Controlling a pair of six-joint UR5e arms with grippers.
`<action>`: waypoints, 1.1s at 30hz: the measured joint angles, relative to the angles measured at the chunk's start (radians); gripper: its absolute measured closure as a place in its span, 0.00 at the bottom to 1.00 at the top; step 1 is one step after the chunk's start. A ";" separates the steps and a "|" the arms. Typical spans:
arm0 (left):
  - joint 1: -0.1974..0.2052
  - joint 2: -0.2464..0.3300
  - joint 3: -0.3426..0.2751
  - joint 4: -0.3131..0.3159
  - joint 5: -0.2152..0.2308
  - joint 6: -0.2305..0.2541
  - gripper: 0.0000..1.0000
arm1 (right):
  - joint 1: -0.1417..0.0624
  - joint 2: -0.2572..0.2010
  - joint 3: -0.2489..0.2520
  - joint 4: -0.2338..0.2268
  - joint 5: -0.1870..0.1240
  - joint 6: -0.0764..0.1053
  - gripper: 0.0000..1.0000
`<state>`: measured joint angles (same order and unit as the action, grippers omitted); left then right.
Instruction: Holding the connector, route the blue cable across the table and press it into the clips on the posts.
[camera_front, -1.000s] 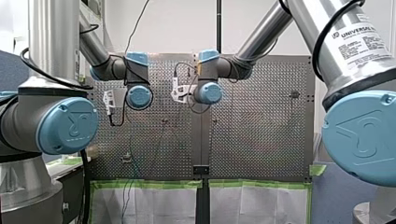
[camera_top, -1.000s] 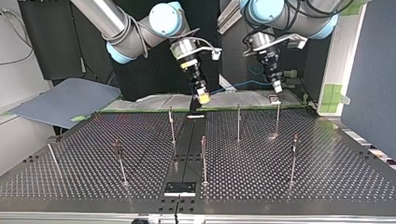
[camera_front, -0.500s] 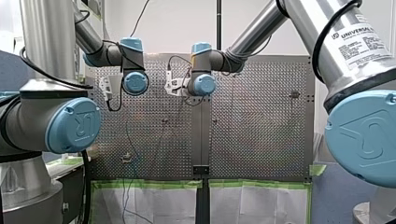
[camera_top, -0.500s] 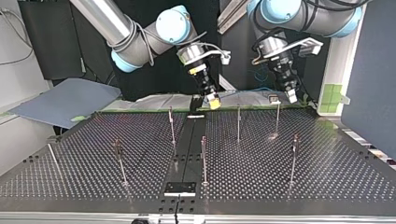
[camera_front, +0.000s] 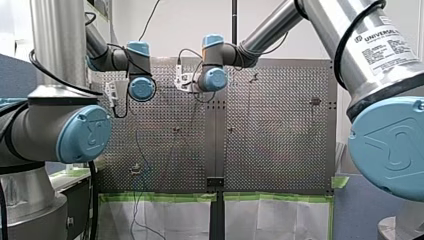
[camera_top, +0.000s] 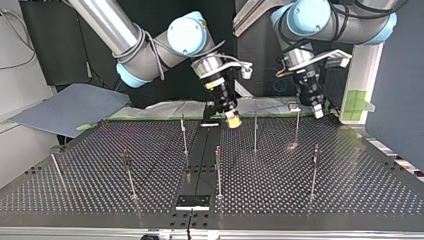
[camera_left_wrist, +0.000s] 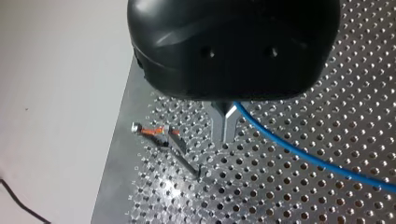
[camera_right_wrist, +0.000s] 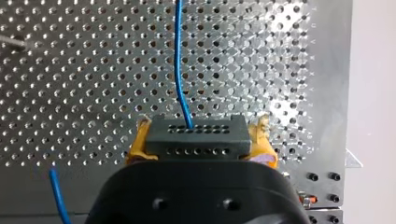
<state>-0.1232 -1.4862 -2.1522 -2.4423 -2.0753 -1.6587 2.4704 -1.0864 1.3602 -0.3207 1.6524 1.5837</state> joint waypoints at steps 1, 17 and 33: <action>0.006 0.000 0.000 0.000 0.006 -0.002 1.00 | 0.000 0.003 -0.008 0.006 -0.001 0.003 1.00; 0.098 -0.003 0.073 -0.015 0.144 -0.018 1.00 | 0.018 0.062 -0.150 0.067 -0.003 0.010 1.00; 0.181 -0.040 0.109 -0.005 0.243 -0.068 1.00 | 0.023 0.141 -0.296 0.144 -0.004 0.012 1.00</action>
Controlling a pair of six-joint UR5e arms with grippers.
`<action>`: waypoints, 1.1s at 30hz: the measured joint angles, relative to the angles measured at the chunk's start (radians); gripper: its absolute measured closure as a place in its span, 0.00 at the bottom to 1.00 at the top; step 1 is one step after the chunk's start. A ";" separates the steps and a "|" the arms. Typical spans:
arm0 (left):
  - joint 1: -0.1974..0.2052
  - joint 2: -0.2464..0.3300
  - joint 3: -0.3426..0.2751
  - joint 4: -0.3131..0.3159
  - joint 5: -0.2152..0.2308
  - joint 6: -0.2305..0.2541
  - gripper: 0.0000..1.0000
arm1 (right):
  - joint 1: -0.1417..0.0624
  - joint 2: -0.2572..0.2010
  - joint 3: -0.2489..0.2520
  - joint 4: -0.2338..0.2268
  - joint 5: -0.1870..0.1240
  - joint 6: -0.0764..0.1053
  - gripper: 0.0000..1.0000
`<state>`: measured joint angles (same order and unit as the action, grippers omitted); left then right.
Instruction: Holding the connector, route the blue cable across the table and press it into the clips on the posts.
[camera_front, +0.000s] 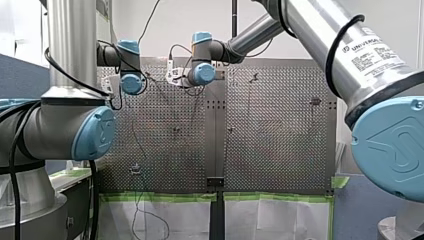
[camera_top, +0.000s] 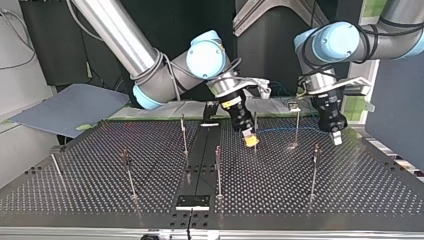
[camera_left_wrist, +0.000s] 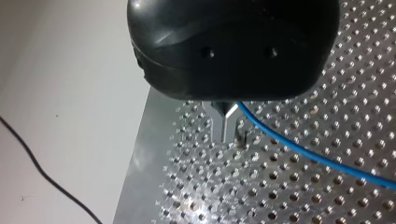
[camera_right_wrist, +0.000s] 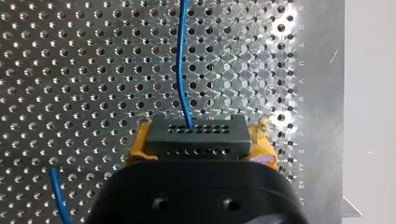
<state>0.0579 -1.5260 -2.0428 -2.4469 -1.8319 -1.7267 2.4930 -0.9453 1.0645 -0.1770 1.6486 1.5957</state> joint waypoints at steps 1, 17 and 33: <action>0.007 0.000 0.001 0.001 0.008 -0.001 1.00 | -0.001 0.003 -0.008 0.002 0.000 0.000 1.00; 0.035 -0.031 0.028 0.021 0.132 -0.033 1.00 | -0.013 0.040 -0.144 0.032 -0.001 0.000 1.00; 0.065 -0.043 0.050 0.048 0.146 -0.044 1.00 | -0.008 0.091 -0.283 0.035 -0.001 0.000 1.00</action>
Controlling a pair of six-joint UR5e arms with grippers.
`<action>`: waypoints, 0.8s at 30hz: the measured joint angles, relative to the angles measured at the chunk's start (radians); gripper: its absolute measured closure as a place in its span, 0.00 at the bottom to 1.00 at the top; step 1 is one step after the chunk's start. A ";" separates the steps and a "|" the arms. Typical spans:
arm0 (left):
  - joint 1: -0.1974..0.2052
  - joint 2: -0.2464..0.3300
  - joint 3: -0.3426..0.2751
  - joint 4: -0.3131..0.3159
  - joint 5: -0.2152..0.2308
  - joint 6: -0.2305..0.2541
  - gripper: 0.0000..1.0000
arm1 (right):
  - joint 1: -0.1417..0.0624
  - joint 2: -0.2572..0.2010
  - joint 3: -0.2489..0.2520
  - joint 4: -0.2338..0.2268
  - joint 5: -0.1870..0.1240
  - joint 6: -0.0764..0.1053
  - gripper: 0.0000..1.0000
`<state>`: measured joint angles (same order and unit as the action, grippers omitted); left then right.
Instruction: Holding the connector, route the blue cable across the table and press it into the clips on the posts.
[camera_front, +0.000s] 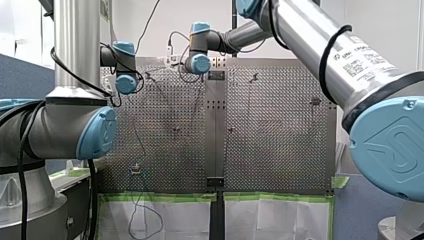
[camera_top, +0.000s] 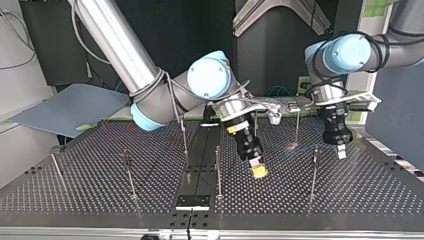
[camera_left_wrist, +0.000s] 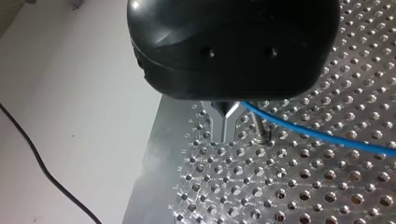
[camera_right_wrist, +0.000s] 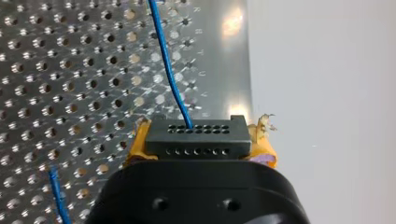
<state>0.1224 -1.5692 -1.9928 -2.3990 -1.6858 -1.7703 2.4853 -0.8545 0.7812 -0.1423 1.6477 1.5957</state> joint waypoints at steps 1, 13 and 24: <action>0.002 -0.005 0.003 0.001 0.003 -0.001 1.00 | 0.000 0.002 -0.009 0.000 0.000 0.000 1.00; 0.025 -0.056 0.034 0.034 0.039 -0.018 1.00 | -0.005 0.035 -0.037 0.015 0.008 0.000 1.00; 0.024 -0.112 0.073 0.060 0.076 -0.039 1.00 | -0.016 0.070 -0.040 0.015 0.030 0.000 1.00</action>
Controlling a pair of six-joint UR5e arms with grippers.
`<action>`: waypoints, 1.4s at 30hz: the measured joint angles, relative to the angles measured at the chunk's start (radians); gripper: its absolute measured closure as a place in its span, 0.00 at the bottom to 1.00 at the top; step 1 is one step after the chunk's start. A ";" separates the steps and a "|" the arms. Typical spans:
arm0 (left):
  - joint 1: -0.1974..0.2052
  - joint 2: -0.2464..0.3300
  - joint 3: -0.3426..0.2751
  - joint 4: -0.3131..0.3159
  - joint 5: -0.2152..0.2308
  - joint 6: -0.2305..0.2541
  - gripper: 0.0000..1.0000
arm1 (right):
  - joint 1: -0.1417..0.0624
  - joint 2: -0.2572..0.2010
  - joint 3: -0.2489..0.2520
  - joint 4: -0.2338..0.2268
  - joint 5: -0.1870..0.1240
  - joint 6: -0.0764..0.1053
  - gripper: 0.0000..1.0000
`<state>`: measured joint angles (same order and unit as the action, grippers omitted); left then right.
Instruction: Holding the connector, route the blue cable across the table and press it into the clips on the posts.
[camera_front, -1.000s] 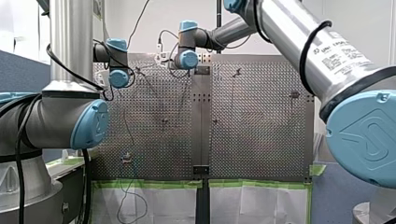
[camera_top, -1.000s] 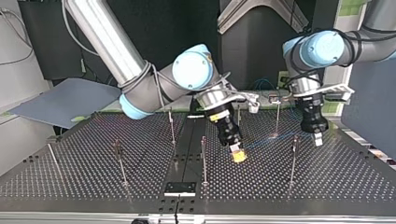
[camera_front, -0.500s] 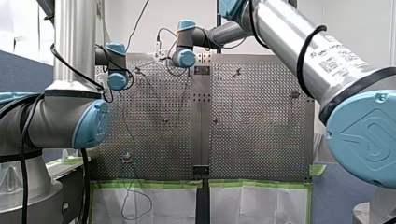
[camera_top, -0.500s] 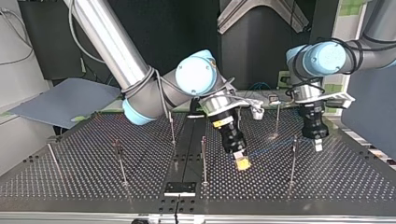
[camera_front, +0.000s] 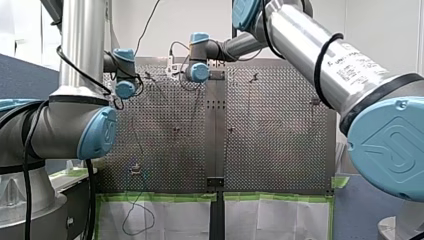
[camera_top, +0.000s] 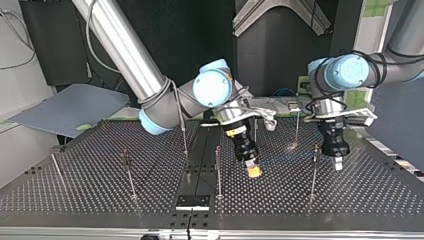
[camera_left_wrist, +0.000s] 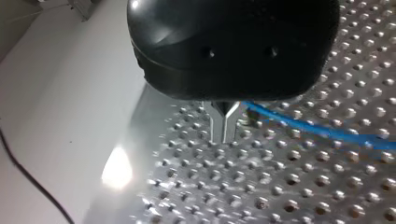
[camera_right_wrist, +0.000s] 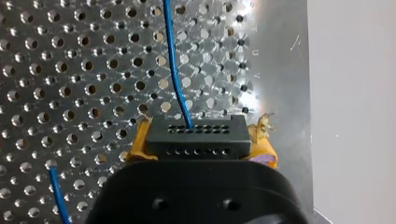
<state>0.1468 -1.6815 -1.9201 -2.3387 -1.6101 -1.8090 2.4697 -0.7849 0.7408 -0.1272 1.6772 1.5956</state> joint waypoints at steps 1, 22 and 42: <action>0.000 -0.008 0.002 0.000 0.000 0.000 1.00 | -0.002 0.001 0.000 0.000 0.000 0.000 1.00; -0.002 -0.076 0.041 -0.072 -0.056 -0.013 0.18 | -0.011 0.058 -0.002 0.011 0.000 0.000 1.00; -0.020 0.004 -0.085 -0.152 -0.099 -0.062 0.00 | -0.034 0.080 0.081 0.020 0.023 0.020 1.00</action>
<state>0.1270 -1.6779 -2.0048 -2.4912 -1.7095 -1.8708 2.4352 -0.7053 0.8215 -0.1073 1.7002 1.6156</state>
